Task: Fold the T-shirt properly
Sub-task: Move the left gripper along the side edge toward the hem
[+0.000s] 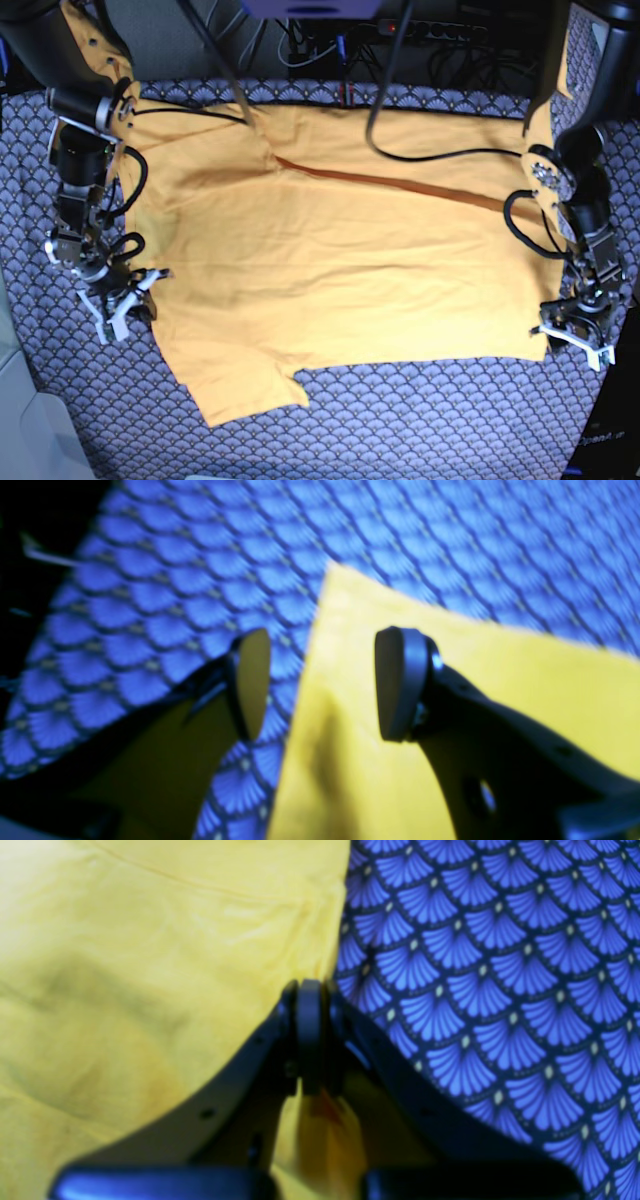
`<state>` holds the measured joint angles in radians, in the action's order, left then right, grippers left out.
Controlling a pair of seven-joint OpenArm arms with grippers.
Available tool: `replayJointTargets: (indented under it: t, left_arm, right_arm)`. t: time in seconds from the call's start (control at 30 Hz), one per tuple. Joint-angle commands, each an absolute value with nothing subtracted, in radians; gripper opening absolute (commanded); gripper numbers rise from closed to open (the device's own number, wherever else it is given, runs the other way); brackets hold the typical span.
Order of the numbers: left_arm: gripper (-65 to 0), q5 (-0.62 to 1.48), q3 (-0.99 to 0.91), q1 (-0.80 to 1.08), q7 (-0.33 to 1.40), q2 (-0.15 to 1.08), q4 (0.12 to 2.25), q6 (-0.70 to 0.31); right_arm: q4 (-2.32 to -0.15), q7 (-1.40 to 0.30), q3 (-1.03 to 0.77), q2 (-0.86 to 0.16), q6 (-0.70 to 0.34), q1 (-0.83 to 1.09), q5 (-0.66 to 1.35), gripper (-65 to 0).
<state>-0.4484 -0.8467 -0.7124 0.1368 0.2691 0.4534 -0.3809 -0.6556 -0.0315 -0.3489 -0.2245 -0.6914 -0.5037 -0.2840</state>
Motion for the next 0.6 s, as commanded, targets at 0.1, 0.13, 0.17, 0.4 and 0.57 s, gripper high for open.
replayJointTargets:
  t: [0.1,0.13,0.17,0.4,0.57]
  left_arm:
    - [-32.2,-0.435,-0.803,-0.777,0.076,0.323,0.337,-0.309]
    - [-32.2,-0.435,-0.794,-0.779,0.062,0.329,0.308,-0.309]
    - [-32.2,-0.437,-0.777,-0.779,0.041,0.331,0.28,-0.306]
    - [-32.2,-0.435,-0.76,-0.751,-0.028,0.329,0.213,-0.298]
    - [-32.2,-0.432,-0.76,-0.723,-0.031,0.321,0.216,-0.297]
  right_arm:
    - [-0.673,-0.004,-0.351,-0.237,-0.698,-0.536,-0.272,-65.0]
    - [-0.673,-0.004,-0.351,-0.239,-0.698,-0.535,-0.272,-65.0]
    - [-0.673,-0.004,-0.351,-0.239,-0.698,-0.535,-0.272,-65.0]
    - [-0.674,-0.004,-0.351,-0.239,-0.698,-0.518,-0.272,-65.0]
    - [-0.674,-0.004,-0.349,-0.237,-0.698,-0.518,-0.272,-65.0]
